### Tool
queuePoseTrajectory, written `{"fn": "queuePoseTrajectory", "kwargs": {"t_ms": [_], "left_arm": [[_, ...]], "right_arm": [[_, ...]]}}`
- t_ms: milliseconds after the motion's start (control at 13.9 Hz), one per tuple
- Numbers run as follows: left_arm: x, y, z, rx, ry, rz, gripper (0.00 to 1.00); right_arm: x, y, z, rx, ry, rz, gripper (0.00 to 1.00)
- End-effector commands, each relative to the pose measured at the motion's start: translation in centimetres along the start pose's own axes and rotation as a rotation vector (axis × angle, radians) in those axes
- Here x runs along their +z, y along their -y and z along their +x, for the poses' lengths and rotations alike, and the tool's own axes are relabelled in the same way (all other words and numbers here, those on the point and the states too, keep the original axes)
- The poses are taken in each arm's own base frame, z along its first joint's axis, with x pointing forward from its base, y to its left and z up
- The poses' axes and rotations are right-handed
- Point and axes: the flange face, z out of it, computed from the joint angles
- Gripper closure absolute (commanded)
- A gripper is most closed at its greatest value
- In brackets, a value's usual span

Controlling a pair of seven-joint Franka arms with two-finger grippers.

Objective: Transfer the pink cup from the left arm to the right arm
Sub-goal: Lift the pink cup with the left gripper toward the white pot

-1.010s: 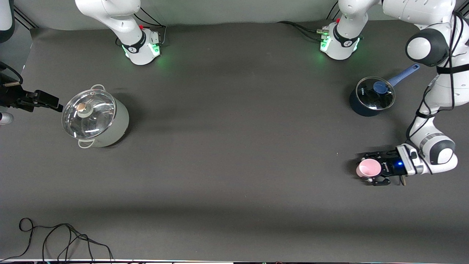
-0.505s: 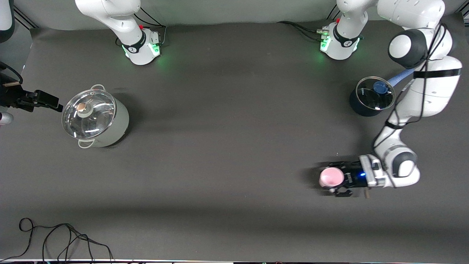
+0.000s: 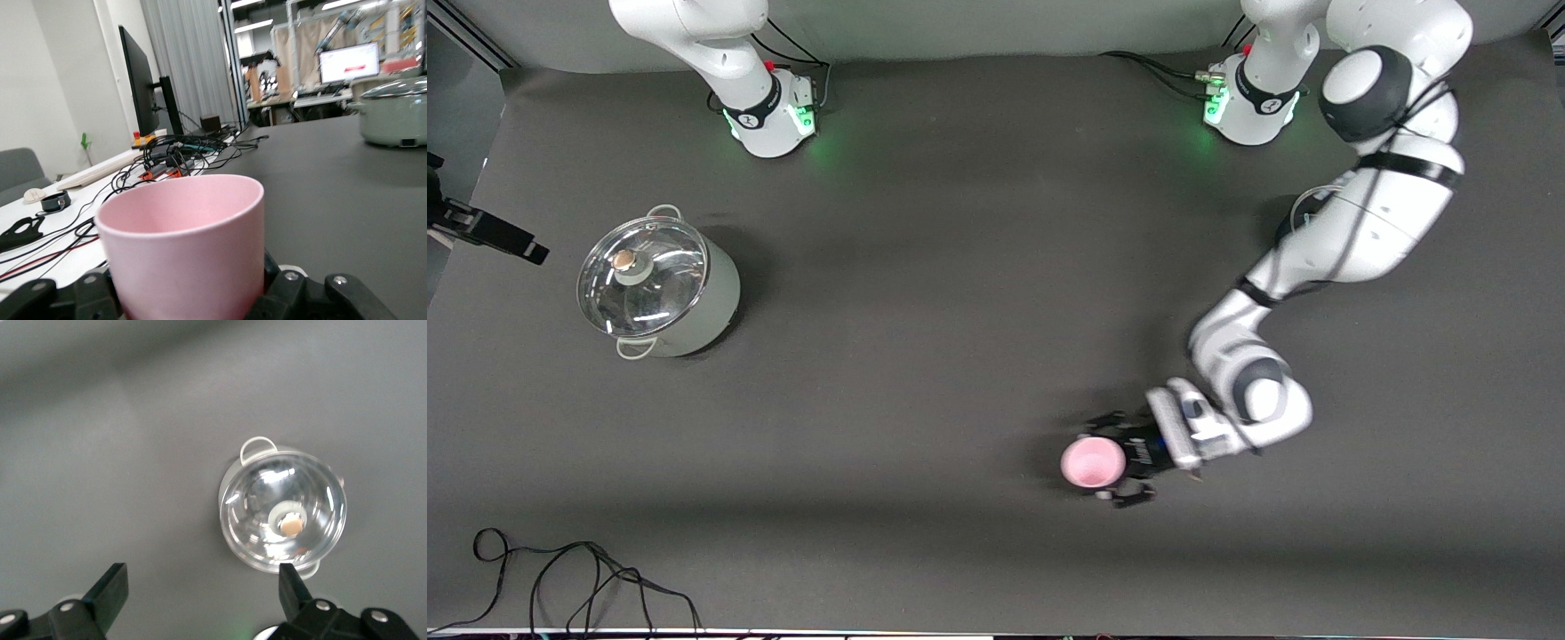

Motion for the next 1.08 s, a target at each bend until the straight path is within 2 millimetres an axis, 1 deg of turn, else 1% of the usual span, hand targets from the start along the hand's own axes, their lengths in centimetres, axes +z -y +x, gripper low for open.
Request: {"fn": "queuePoseTrajectory", "kwargs": {"t_ms": [0,72,144,289,361,433,505,577,722,866,938,1010], "left_arm": [[6.0,-2.4,5.6,-0.062,0.048,0.060,1.00],[8.1,-3.5,7.9,-0.086,0.045,0.068,1.00],[9.9,-4.5,10.1,-0.101,0.052,0.090,1.00],[13.5,-7.7,15.3,-0.146,0.082,0.166,1.00],[14.9,-9.3,18.0,-0.171,0.081,0.203,1.00],[16.0,-11.1,20.0,-0.200,0.076,0.219,1.00],[16.8,-12.6,21.6,-0.224,0.072,0.227,1.00],[17.2,-13.6,23.6,-0.226,0.060,0.233,1.00],[17.8,-15.5,26.6,-0.211,0.045,0.243,1.00],[18.1,-17.5,28.8,-0.203,0.052,0.266,1.00],[18.0,-18.0,29.9,-0.196,0.051,0.273,1.00],[18.1,-18.7,30.6,-0.193,0.048,0.271,1.00]], "right_arm": [[-2.1,0.5,-1.4,0.254,0.007,0.042,0.00],[-2.7,0.8,-1.8,0.321,0.010,0.069,0.00],[-3.2,1.1,-2.2,0.362,0.014,0.089,0.00],[-3.5,3.1,-3.4,0.328,0.012,0.089,0.00],[-3.5,4.1,-3.9,0.307,0.015,0.086,0.00],[-3.4,4.7,-4.2,0.297,0.017,0.085,0.00],[-3.4,5.7,-4.8,0.281,0.018,0.084,0.00],[-3.3,6.3,-5.0,0.281,0.020,0.082,0.00],[-3.3,6.9,-5.4,0.270,0.020,0.082,0.00],[-3.5,7.3,-5.5,0.264,0.016,0.084,0.00],[-3.6,7.5,-5.3,0.263,0.016,0.089,0.00],[-3.9,8.0,-5.4,0.254,0.015,0.098,0.00]]}}
